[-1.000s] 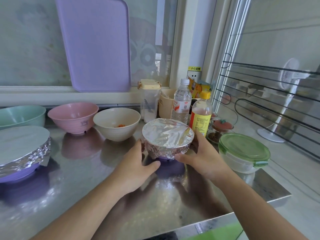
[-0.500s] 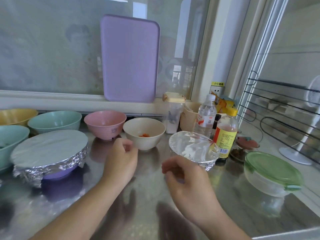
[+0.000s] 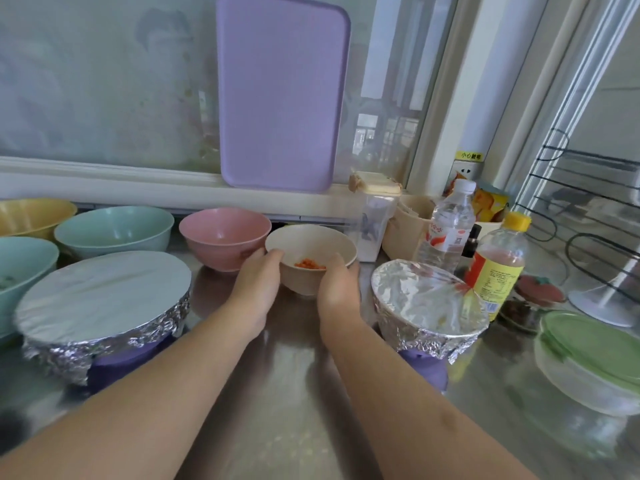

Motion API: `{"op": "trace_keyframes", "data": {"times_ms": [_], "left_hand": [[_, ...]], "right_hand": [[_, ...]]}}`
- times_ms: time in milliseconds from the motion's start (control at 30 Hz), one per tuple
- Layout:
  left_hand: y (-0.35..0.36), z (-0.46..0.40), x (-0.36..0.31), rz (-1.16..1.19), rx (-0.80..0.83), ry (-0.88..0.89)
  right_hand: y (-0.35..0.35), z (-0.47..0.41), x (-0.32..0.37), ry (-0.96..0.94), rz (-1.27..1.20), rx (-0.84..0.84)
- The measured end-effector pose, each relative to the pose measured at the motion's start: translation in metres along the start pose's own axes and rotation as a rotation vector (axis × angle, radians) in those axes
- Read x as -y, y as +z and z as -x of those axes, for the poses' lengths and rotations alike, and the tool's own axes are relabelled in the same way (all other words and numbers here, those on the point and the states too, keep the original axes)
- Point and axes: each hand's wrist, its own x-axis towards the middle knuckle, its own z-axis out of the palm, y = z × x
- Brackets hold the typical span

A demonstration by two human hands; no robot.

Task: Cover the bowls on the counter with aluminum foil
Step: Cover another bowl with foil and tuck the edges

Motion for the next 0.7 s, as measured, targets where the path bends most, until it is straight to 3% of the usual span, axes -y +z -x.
{"op": "trace_keyframes", "data": {"times_ms": [267,400,567,700], "left_hand": [[-0.024,0.075,-0.026,-0.053,-0.102,0.147],[-0.045,0.132,-0.011,-0.292,-0.168,0.221],[-0.053,0.198,0.015,-0.2,-0.139,0.298],[-0.054,0.207,0.037,-0.195,-0.182,0.284]], "right_hand": [[-0.032,0.045,-0.011,-0.151,0.016,0.118],[-0.075,0.103,-0.018,-0.204,0.046,0.215],[-0.115,0.149,-0.04,-0.326,0.175,0.246],[-0.125,0.161,-0.052,-0.311,0.205,0.258]]}}
